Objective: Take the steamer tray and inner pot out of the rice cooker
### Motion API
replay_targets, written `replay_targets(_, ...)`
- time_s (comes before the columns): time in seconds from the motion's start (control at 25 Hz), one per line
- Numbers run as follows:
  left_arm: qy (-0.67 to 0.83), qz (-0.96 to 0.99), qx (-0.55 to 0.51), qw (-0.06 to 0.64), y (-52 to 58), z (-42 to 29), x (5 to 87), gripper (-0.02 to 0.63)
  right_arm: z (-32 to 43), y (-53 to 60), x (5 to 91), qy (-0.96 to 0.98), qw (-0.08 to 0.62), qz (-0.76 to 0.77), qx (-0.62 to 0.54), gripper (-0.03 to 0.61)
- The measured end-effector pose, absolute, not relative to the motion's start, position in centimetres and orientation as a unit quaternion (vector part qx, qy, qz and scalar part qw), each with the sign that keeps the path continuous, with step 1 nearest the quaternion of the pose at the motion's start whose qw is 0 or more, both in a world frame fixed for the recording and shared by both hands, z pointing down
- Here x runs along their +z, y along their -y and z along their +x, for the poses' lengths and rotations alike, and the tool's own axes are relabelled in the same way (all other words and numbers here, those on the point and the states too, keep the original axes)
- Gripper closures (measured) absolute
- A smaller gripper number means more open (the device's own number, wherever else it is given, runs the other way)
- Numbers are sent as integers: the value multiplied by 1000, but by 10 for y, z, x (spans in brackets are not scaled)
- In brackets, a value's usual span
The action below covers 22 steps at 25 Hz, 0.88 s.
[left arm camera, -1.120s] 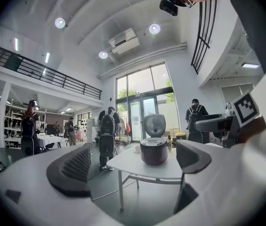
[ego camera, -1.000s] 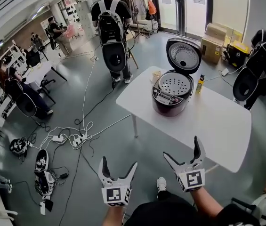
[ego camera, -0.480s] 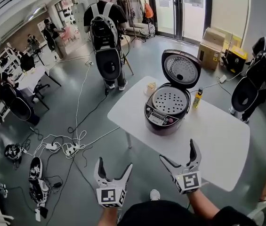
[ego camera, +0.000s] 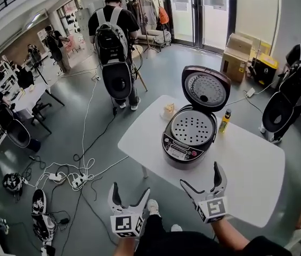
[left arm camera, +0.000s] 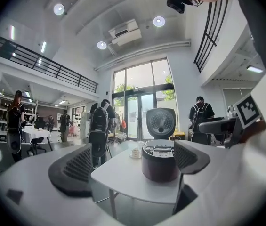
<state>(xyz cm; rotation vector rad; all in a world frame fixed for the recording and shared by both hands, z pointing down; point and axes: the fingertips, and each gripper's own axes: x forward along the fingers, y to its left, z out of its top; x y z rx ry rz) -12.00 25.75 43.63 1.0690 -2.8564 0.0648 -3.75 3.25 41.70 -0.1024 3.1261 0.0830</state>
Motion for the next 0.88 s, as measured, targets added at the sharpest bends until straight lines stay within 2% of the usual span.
replay_targets(0.88, 837, 541, 35, 69, -91, -322, 443, 81, -181, 68, 421, -979, -44, -192, 50, 14)
